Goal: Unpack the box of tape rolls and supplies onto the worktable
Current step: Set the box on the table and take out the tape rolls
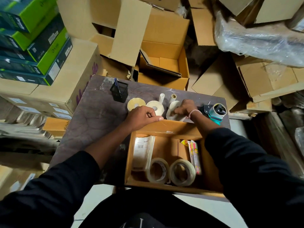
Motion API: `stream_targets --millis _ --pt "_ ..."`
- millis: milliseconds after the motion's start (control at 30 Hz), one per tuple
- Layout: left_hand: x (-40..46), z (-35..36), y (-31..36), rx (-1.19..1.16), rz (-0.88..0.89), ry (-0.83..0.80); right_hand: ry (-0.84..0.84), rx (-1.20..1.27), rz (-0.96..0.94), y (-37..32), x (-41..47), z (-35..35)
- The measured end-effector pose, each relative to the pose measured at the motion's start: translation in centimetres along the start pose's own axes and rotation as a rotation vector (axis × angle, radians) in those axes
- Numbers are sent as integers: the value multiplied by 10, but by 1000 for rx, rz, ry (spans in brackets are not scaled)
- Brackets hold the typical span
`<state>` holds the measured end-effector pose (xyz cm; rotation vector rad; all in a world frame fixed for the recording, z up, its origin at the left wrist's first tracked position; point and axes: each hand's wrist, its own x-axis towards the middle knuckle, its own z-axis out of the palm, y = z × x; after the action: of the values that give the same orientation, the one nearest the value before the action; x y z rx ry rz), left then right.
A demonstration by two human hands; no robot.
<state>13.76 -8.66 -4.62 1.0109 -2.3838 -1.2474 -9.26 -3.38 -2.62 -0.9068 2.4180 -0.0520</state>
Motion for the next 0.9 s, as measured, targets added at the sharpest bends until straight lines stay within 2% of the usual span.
stream_targets --millis 167,367,533,633,700,833,900 --pt "-1 0 -2 25 6 20 -87 -146 4 -7 25 26" --pt "0 -2 1 31 -17 3 -74 -140 -84 -6 34 31" --pt "-2 -2 1 34 -14 -1 -118 -67 -11 4 38 35" --pt "-2 -1 2 18 -22 -7 -88 -62 -7 12 40 31" --pt "0 -3 3 -14 -36 -45 -67 -39 -15 17 41 26" --pt "17 -9 0 -93 -11 -253 2 88 -16 30 48 18" --pt "33 -10 -3 -91 -24 -270 52 208 -25 36 51 16"
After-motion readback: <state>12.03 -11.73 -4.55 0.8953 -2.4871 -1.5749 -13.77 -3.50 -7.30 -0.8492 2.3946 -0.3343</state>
